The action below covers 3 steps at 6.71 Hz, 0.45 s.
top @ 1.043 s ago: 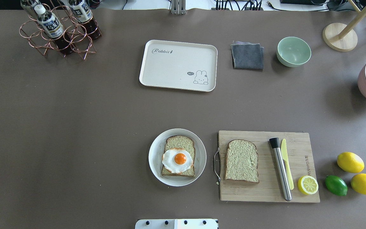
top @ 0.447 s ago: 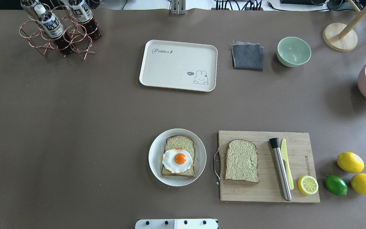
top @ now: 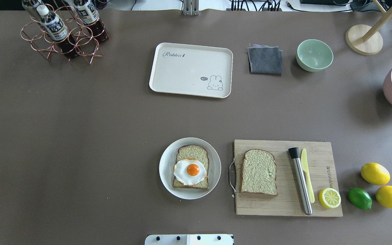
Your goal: Make sandwich and place on tray
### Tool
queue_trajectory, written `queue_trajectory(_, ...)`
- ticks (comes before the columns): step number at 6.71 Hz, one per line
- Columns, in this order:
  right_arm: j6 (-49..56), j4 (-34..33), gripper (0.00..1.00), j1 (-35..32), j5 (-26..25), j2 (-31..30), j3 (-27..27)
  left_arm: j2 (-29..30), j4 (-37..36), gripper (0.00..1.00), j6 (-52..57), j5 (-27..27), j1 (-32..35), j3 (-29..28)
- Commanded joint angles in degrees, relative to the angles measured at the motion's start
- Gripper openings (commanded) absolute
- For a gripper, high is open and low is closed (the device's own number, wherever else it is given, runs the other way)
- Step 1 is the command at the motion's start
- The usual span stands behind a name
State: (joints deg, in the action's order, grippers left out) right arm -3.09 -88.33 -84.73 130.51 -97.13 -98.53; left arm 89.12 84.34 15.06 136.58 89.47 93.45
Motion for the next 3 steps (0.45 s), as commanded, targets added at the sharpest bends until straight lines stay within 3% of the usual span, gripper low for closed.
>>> queue_trajectory(1, -0.2, 0.0, 1.0, 0.0, 0.0, 0.3, 0.0, 0.3, 0.0, 0.98, 0.0, 0.0, 0.0, 0.2)
queue_trajectory(3, -0.3, 0.0, 1.0, 0.0, 0.7, 0.5, -0.1, 0.7, 0.1, 0.98, -0.1, 0.0, -0.1, 0.2)
